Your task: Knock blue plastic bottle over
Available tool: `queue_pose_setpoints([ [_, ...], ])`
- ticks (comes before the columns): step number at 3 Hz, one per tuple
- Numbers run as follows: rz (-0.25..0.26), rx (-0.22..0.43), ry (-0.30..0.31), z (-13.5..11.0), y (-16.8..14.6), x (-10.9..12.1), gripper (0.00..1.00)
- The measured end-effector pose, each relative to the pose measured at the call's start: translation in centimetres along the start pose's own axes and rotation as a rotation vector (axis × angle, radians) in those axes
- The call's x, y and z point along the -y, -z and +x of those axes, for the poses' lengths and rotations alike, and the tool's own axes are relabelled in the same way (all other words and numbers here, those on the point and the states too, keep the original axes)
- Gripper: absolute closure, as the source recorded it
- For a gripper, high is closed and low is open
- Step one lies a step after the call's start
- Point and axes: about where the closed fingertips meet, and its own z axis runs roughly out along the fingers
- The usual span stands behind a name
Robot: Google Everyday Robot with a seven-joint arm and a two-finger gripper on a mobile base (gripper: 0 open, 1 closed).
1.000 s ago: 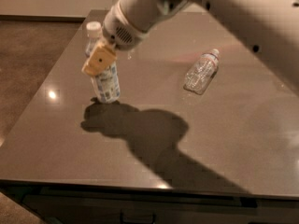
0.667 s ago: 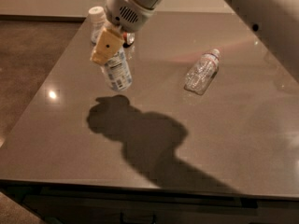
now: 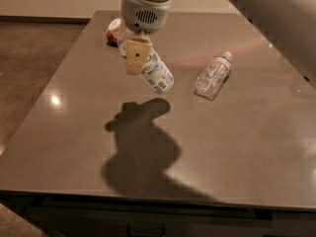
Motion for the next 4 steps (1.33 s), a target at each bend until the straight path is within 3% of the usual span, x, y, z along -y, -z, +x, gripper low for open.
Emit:
queue_pose_setpoints([
  [1,-0.05,-0.125,0.031,2.8,-2.4,-1.4,1.0],
  [2,-0.074,-0.206,0.049,4.4,-4.0,-2.4,1.0],
  [3,-0.084,-0.245,0.053,5.1,-5.0,-3.0,1.0],
  [4,-0.096,-0.261,0.06,5.3,-6.0,-3.8,0.8],
])
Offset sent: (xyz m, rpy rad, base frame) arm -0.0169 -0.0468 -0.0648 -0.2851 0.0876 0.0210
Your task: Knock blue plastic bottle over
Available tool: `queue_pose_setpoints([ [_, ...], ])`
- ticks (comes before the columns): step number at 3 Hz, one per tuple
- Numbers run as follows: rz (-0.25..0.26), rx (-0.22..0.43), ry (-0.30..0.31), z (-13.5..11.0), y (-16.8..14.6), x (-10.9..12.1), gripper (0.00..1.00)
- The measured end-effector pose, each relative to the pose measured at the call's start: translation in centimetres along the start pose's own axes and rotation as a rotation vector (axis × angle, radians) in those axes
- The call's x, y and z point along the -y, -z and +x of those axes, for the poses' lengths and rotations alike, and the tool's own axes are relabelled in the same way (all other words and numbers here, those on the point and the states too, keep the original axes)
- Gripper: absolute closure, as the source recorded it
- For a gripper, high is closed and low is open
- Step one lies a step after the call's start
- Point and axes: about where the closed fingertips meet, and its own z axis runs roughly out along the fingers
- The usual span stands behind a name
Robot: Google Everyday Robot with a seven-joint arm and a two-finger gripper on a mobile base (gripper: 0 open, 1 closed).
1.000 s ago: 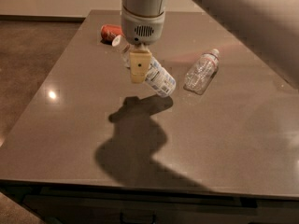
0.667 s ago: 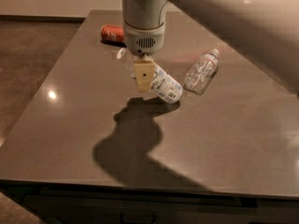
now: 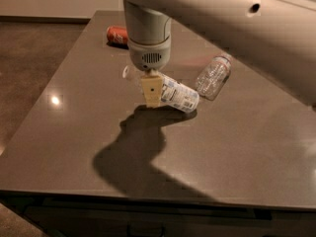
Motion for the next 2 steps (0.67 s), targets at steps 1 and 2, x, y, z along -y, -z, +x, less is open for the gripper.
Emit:
queue_pose_setpoints([
  [1,-0.014,-0.013,0.015,-0.2,-0.8,-0.7,0.57],
  [2,-0.037,-0.014,0.019,-0.2,-1.6,-1.7,0.28],
])
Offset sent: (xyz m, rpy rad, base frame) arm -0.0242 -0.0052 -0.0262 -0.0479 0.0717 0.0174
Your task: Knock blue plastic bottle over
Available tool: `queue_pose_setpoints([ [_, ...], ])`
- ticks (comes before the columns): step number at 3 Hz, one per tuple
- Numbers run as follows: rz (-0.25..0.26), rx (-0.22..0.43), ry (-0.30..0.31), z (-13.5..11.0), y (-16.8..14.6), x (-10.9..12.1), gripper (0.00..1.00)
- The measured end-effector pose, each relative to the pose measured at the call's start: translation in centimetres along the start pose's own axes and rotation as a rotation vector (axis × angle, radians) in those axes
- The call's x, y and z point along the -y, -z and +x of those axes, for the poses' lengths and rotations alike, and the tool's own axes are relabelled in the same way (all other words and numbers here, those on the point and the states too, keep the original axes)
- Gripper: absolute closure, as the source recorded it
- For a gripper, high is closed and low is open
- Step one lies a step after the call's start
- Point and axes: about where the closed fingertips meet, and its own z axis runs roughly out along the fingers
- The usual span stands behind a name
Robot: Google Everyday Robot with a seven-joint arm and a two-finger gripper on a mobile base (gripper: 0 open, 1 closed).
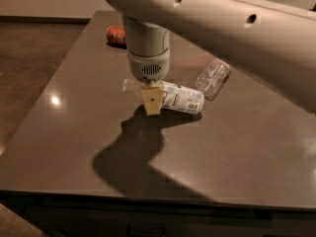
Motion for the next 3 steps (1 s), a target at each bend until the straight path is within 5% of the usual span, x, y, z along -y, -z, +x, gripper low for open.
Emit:
queue_pose_setpoints([
  [1,-0.027,0.013,0.002,0.0,-0.7,-1.1,0.0],
  [3,-0.07,0.052,0.005,-0.3,-1.9,-2.5,0.0],
])
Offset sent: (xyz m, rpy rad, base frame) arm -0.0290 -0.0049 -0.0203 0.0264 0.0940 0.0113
